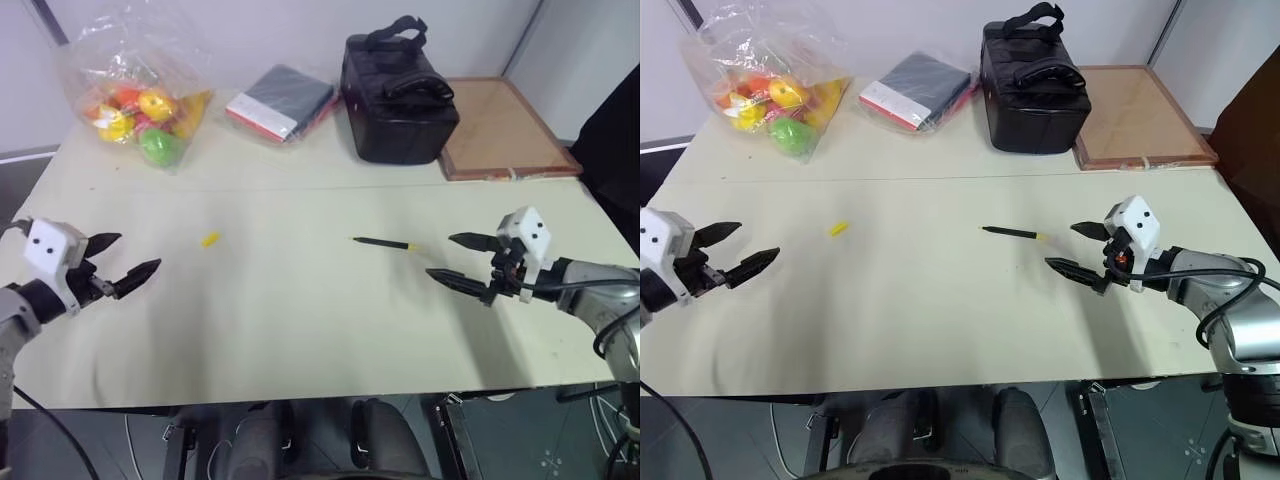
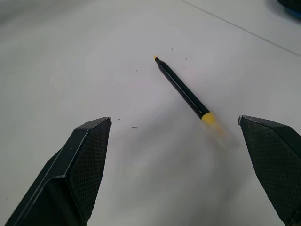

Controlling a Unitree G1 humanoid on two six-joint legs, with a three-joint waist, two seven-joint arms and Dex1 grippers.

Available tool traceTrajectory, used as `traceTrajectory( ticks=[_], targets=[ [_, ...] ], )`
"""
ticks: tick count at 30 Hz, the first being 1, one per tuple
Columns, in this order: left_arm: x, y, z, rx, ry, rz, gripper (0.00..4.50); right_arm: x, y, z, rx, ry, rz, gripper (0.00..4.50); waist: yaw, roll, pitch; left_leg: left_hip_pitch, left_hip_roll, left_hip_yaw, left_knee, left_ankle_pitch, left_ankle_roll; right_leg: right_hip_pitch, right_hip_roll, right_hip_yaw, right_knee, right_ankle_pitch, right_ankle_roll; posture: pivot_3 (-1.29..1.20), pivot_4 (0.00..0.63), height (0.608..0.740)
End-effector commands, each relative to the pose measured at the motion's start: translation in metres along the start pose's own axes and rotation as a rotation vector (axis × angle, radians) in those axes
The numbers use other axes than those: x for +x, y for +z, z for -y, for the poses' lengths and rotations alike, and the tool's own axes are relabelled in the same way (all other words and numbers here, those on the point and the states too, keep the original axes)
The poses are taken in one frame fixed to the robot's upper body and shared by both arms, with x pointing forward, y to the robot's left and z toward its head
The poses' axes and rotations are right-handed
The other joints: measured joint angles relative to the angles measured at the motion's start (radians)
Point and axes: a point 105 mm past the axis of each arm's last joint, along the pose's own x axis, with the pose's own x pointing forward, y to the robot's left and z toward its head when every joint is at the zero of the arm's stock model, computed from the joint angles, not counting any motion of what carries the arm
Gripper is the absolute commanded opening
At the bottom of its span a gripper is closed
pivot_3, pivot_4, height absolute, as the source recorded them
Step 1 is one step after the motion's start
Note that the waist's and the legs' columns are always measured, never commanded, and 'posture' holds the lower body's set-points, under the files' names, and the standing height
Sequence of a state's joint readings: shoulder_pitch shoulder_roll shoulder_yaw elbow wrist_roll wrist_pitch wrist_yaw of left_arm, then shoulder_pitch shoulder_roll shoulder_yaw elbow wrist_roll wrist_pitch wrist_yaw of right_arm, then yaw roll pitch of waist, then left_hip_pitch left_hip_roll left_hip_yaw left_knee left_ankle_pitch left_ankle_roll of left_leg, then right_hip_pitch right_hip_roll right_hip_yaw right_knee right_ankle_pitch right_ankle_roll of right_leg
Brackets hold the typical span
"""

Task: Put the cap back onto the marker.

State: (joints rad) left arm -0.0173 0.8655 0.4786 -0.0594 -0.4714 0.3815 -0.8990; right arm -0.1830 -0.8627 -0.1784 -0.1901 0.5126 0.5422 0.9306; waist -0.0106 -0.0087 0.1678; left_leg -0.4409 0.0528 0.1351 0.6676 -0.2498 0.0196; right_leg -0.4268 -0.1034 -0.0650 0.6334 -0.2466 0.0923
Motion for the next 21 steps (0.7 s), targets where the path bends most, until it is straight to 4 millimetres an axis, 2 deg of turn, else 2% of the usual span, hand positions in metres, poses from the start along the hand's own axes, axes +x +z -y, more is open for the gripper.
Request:
traceTrajectory(
  ticks=[1,4,7,9,12,15,18,21],
  targets=[
    [0.005,0.027,0.009,0.046,-0.162,0.029,4.48,0.0,0.011,0.004,-0.048,0.002,0.014,4.5,0.0,0.0,0.0,0.0,0.0,0.0,0.0,0.0,0.0,0.0,0.0,0.0,0.0,0.0,0.0,0.0,0.15,0.74],
    [0.014,0.04,0.019,0.094,-0.307,0.013,4.48,0.003,0.014,0.008,-0.065,0.015,0.01,4.5,-0.001,0.0,0.0,0.0,-0.001,0.0,0.0,0.0,0.0,0.0,0.0,0.0,0.0,0.0,0.0,0.0,0.15,0.74],
    [0.028,0.043,0.031,0.182,-0.469,-0.03,4.48,0.006,0.015,0.013,-0.096,0.03,-0.013,4.5,-0.002,0.001,0.0,0.0,-0.001,0.001,0.0,0.0,0.0,0.0,0.001,0.0,0.0,0.0,0.0,0.0,0.15,0.74],
    [0.037,0.046,0.033,0.205,-0.511,-0.028,4.48,0.009,0.014,0.017,-0.126,0.032,-0.028,4.5,-0.002,0.001,0.0,0.0,-0.002,0.002,0.0,0.0,0.0,0.0,0.001,0.0,0.0,0.001,0.002,0.0,0.15,0.74],
    [0.056,0.054,0.038,0.24,-0.563,0.002,4.48,0.015,0.026,0.029,-0.153,0.033,0.015,4.5,-0.002,0.0,0.0,-0.001,-0.002,0.004,0.0,0.0,0.0,-0.001,0.001,0.0,0.0,0.002,0.004,0.0,0.15,0.74],
    [0.07,0.057,0.045,0.245,-0.605,0.027,4.48,0.029,0.025,0.031,-0.189,0.109,0.006,4.5,-0.005,0.0,0.0,-0.001,-0.002,0.005,0.001,0.001,0.0,-0.001,0.002,0.0,0.0,0.002,0.004,0.0,0.15,0.74],
    [0.076,0.054,0.048,0.251,-0.623,0.029,4.48,0.044,0.02,0.029,-0.202,0.182,-0.007,4.5,-0.007,0.0,0.0,-0.001,-0.001,0.005,0.0,0.005,-0.007,-0.001,0.002,0.0,0.001,0.002,0.004,0.0,0.15,0.74],
    [0.079,0.053,0.05,0.252,-0.631,0.034,4.48,0.063,0.024,0.027,-0.201,0.243,0.018,4.5,-0.007,0.0,0.001,-0.001,-0.001,0.005,0.0,0.005,-0.007,-0.002,0.003,0.0,0.001,0.002,0.005,0.0,0.15,0.74]
  ],
)
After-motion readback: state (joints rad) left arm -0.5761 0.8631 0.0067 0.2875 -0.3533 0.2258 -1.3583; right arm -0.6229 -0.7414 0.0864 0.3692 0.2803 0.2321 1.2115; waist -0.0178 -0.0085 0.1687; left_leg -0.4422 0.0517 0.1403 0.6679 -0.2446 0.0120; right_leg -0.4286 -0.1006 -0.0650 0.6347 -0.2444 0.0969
